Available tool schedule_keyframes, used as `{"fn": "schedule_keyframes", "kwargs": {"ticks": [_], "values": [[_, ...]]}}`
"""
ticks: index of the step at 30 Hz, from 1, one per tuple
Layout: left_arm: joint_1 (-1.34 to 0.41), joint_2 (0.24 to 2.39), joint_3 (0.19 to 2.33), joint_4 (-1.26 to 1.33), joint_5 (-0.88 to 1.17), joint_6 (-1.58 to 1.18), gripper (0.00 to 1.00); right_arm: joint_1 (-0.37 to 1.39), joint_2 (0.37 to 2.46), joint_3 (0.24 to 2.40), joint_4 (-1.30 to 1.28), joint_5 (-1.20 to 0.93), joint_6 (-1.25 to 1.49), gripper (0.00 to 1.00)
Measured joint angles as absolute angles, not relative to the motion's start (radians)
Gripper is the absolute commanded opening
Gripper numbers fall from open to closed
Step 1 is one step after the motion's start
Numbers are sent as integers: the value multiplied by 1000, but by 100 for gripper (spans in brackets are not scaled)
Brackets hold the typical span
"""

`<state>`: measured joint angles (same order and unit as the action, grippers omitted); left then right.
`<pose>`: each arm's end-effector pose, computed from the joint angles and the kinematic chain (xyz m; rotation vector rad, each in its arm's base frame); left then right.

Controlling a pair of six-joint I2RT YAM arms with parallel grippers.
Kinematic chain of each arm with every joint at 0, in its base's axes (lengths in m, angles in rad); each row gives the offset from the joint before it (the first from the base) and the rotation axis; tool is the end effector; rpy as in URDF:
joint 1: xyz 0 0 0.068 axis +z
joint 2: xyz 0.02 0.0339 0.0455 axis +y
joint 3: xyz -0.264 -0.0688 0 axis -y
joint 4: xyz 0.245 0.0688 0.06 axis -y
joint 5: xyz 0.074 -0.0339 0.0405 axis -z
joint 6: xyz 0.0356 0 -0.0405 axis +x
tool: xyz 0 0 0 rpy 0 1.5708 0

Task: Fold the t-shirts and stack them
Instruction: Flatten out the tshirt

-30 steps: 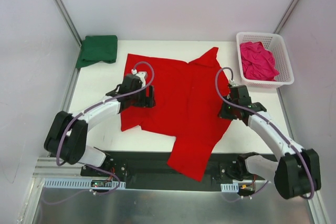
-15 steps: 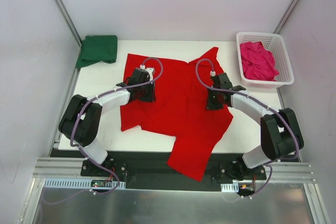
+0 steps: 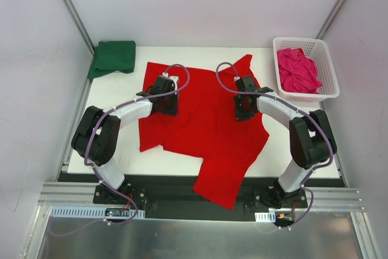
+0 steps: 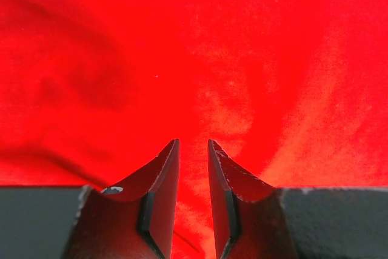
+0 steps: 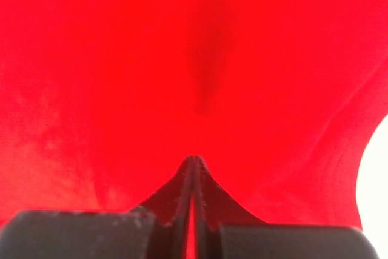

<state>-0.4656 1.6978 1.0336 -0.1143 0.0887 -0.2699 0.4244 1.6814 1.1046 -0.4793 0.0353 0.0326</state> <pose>0.3214 -0.1650 0.1947 0.2780 2.3773 -0.4590 0.3114 0.1393 0.1972 -0.5000 2.5823 0.1116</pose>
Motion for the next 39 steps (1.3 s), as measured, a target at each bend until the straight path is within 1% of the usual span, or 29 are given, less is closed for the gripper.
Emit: {"fn": "schedule_keyframes", "kwargs": {"ticks": [8, 22, 39], "values": [[-466, 1698, 1037, -124, 43, -253, 24, 424, 1780, 1179, -506, 59, -9, 2], [-466, 1698, 1037, -146, 36, -245, 23, 376, 1853, 1199, -471, -65, -10, 2], [-465, 1698, 1037, -163, -17, -242, 22, 336, 2004, 1419, -526, -53, -35, 2]]}}
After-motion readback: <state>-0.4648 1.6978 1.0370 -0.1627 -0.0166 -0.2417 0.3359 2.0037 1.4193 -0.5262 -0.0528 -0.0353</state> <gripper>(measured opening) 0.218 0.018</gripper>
